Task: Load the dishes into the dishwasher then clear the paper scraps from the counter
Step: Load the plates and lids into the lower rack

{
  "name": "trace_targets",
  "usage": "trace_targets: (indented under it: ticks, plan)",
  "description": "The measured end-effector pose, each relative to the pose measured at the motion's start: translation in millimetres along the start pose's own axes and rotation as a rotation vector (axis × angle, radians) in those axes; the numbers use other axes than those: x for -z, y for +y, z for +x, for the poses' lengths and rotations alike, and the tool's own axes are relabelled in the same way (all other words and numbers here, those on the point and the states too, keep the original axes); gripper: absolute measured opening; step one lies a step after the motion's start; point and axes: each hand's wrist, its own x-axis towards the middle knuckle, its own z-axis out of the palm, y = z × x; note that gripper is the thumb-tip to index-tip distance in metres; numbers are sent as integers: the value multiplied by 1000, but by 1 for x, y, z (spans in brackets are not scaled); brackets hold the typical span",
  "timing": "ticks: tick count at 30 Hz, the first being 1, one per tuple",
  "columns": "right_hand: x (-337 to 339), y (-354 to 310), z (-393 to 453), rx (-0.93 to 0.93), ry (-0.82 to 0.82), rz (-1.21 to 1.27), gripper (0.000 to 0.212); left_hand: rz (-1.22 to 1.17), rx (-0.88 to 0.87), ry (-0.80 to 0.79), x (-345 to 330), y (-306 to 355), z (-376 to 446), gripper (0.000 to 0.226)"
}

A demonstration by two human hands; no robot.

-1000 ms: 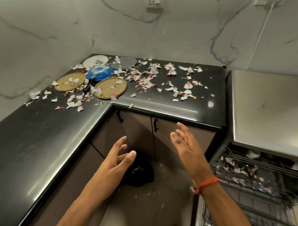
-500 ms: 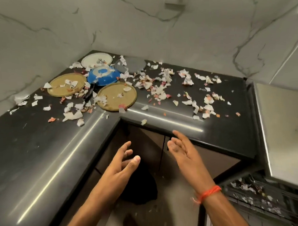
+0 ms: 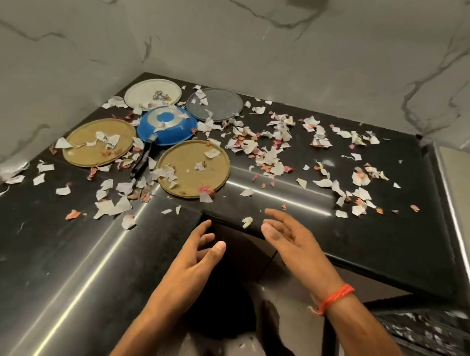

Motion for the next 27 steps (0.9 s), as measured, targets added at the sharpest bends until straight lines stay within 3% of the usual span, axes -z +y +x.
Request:
trace_targets:
  ticks: [5,17,22,27]
  plan:
    - [-3,-12,58,5,-126,17,39,-7,76,94,4,14,23,80]
    - [-18,-25,202,-1,-439,-82,49,-94,140,427,3,61,55,71]
    - [-28,-14,248,-13,-383,-197,62,-112,217,505,2,51,70,55]
    - [-41,-15,270,-4,-276,-155,51,-20,248,474,20,34,109,58]
